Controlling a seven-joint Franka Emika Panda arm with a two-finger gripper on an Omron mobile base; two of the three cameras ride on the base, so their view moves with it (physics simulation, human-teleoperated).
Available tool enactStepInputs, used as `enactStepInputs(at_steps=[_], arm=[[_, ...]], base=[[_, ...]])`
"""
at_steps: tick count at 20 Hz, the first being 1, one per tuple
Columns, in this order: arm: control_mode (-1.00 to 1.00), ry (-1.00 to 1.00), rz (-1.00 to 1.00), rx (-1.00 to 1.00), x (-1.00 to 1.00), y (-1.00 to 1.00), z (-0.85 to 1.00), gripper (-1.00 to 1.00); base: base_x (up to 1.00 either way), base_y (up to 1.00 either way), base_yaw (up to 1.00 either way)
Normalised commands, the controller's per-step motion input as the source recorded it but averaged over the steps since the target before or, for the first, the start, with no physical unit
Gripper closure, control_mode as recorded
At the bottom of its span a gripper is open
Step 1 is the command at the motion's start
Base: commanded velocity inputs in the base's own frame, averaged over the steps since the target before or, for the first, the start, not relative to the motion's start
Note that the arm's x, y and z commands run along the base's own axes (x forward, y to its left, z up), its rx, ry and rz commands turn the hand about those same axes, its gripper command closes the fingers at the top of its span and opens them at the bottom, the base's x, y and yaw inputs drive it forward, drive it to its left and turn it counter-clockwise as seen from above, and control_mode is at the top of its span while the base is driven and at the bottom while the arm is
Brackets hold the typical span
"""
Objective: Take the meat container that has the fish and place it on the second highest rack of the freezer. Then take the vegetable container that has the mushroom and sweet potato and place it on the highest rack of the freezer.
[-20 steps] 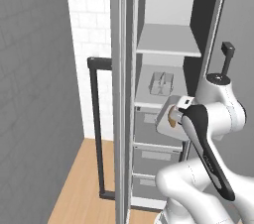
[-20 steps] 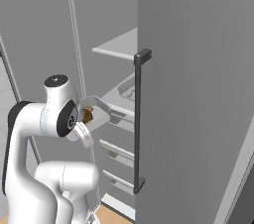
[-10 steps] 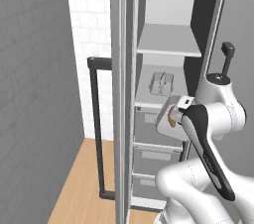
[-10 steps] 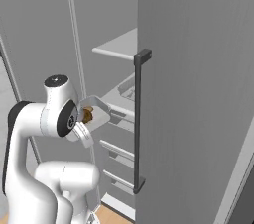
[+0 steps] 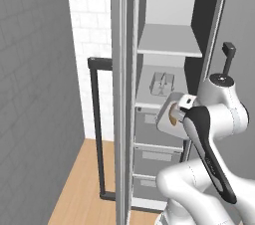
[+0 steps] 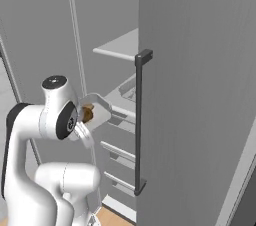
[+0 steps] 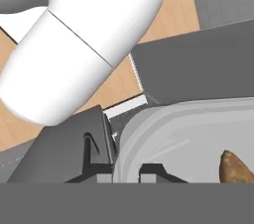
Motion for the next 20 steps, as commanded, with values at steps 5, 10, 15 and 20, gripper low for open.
enactStepInputs(at_steps=[5,10,15,20], arm=[[-1.0,-0.28,-0.01,-0.02,0.33,0.02,0.68,1.0],[-1.0,-0.06,0.0,-0.05,0.52,0.0,0.85,1.0],[-1.0,0.0,0.0,0.0,0.58,-0.18,0.62,1.0],[-1.0,0.05,0.0,0.0,0.49,-0.09,0.66,1.0]], base=[[0.0,0.0,0.0],[0.0,0.0,0.0],[0.0,0.0,0.0],[0.0,0.0,0.0]])
